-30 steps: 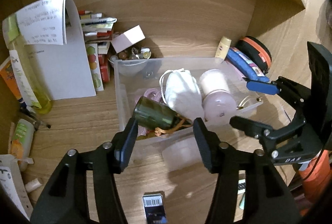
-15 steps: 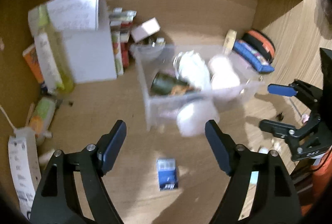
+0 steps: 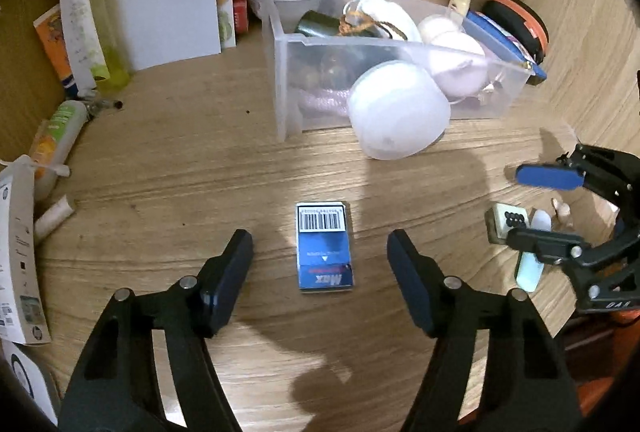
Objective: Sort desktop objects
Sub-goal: 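Grasp the blue card pack with the left gripper while the right gripper grasps the white dotted tile, then lower the blue card pack and white tile into the clear box and release both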
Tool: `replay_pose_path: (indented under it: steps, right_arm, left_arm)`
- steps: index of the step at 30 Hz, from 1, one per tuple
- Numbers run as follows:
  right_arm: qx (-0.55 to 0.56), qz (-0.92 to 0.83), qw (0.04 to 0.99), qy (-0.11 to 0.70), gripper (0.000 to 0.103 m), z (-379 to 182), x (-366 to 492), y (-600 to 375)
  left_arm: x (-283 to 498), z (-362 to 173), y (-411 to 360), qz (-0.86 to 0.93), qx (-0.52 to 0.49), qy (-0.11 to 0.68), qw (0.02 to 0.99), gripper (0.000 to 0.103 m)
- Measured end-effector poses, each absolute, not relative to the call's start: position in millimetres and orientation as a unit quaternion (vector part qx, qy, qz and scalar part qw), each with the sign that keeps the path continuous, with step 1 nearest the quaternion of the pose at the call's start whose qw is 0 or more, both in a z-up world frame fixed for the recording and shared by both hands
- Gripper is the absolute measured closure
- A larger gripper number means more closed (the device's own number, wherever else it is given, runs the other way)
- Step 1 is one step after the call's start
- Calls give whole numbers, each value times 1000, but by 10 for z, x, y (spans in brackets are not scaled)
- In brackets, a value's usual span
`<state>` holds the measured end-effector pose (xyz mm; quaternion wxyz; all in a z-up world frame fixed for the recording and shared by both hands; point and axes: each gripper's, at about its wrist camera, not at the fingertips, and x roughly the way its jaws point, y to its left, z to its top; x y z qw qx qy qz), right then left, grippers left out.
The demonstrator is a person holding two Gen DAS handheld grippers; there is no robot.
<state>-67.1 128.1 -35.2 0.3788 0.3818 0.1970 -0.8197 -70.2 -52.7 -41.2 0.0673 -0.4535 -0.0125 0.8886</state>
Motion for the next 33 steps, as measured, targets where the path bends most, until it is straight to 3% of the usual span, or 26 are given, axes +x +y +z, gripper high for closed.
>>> replay_pose_path:
  steps: [2,3,7,33]
  right_arm:
    - [389,-812,383,207,62,-418,-661,1242]
    - [391,-809,385,209,66,-443,-659,1234]
    - [401,-800,391,216,81,-518,-679,1189]
    - [340,-863,341,153,81,141,-1015,1563]
  left_arm:
    - [-699,-413,-501,890,-451,-1,62,53]
    - [-696,-414,-482,890,-451,2,65,54]
    - [-701,-418,-464,895,-443,15,58,77]
    - [-810,214,-698,936,-349,-28,44,77]
